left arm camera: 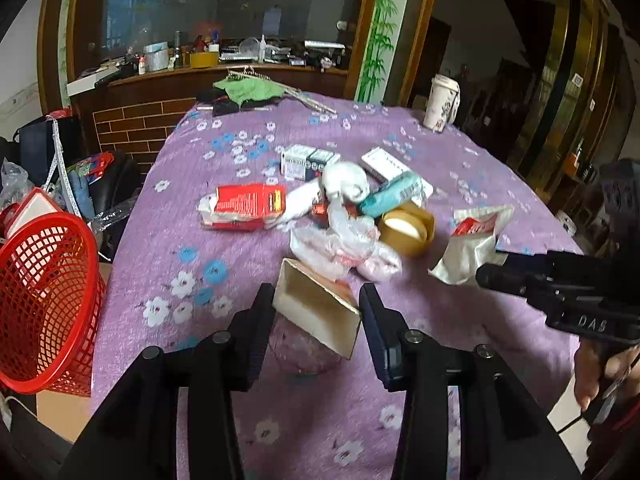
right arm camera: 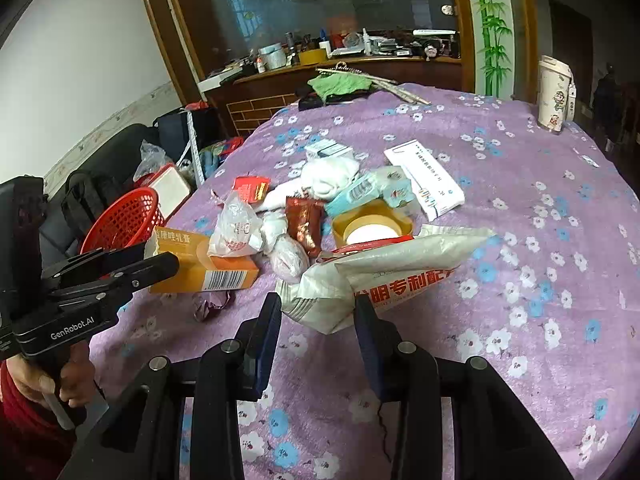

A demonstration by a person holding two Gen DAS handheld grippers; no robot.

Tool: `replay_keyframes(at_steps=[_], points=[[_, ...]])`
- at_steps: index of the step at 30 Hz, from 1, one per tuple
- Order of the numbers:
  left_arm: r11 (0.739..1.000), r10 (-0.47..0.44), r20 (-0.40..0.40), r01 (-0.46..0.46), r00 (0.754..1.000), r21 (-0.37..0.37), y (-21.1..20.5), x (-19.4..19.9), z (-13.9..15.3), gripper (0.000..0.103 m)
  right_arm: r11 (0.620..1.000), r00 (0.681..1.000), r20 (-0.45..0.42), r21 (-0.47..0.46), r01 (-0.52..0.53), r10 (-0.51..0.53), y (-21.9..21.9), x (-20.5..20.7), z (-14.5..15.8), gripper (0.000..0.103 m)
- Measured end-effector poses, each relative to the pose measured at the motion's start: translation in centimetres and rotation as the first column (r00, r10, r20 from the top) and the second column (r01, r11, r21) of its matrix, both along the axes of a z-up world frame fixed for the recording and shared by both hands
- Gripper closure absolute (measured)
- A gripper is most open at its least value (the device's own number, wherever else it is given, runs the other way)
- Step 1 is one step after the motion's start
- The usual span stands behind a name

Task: Collect trash
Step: 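Grasp the tan cardboard box with the left tool while the right tool grasps the white wet-wipe pack, then carry both items over the red basket and open both tools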

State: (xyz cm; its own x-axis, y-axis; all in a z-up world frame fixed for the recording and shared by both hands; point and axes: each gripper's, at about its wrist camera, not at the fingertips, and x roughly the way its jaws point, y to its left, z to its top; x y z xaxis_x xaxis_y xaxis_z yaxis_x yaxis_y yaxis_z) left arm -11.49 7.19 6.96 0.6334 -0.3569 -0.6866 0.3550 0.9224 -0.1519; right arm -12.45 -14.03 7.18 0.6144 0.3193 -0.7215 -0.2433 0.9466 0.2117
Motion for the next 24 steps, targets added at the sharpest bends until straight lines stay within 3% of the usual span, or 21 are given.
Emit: replay_keyframes(at_steps=[3,10,14,18,19,20,24], points=[[1.0,-0.02,-0.035,0.02,0.999,0.015,0.4,0.1,-0.8,0.042,1.0,1.0,-0.013,-0.001,-0.013,0.013,0.3,-0.2,-0.4,0.063],[0.996,-0.054,-0.082,0.06,0.995,0.072,-0.1,0.7,-2.1,0.037,1.0,0.999,-0.028,0.009,-0.024,0.024,0.3,-0.4,-1.1,0.063],[0.993,-0.044,-0.059,0.05,0.997,0.103,-0.6,0.9,-1.6,0.031,1.0,0.999,-0.029,0.013,-0.024,0.024,0.1,-0.4,-1.3,0.063],[0.991,-0.041,-0.041,0.046,0.998,0.129,-1.7,1.7,-1.5,0.031,1.0,0.999,-0.029,0.016,-0.026,0.026,0.0,-0.5,-1.3,0.063],[0.99,-0.034,-0.039,0.039,0.999,0.134,-1.8,1.9,-1.7,0.038,1.0,0.999,-0.029,0.015,-0.025,0.026,0.1,-0.5,-1.3,0.063],[0.989,-0.033,-0.041,0.039,0.999,0.14,-2.0,2.1,-1.9,0.059,1.0,0.999,-0.029,0.015,-0.027,0.027,0.1,-0.6,-1.3,0.063],[0.994,-0.029,-0.053,0.035,0.998,0.108,-1.8,2.6,-2.3,0.058,0.999,0.999,-0.018,0.013,-0.033,0.034,0.3,-0.8,-0.8,0.063]])
